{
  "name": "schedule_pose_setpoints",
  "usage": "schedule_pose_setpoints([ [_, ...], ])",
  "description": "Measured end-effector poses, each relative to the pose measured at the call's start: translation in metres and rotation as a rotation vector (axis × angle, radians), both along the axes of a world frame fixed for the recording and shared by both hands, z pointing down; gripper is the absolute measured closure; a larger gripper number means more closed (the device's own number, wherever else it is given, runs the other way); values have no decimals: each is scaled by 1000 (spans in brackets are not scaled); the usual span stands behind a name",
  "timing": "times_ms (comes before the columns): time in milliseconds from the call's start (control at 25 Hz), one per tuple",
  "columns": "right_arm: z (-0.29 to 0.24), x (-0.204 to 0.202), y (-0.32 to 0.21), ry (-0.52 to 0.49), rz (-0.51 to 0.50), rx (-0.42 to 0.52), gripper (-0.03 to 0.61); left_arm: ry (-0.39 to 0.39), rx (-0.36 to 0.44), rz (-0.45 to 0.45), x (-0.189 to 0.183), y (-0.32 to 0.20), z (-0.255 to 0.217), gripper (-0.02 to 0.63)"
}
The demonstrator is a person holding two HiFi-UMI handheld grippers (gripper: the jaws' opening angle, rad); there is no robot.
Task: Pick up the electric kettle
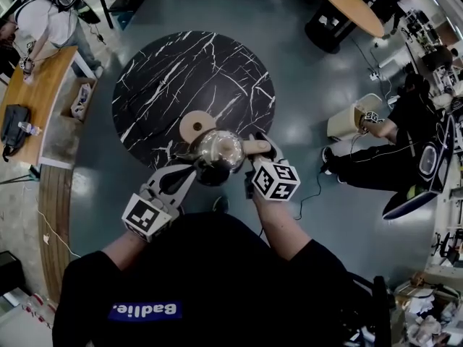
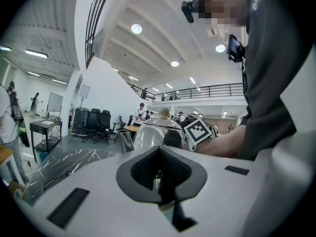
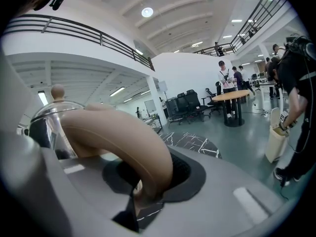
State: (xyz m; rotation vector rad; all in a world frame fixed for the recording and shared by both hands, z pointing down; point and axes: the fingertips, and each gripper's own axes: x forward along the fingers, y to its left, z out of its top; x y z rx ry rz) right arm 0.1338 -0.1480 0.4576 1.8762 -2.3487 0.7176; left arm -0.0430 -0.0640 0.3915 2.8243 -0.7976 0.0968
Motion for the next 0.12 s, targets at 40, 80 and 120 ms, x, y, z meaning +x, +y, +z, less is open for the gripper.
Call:
schedule_pose_setpoints([
  [40, 0, 0, 0, 0, -1, 0, 499, 1, 6, -2, 0, -1, 1, 607],
  [80, 0, -1, -1, 0, -2, 0, 499, 3, 10, -3, 0, -1, 2, 607],
  [120, 1, -1, -1, 0, -3, -1, 499, 6, 13, -3, 0, -2, 2, 607],
])
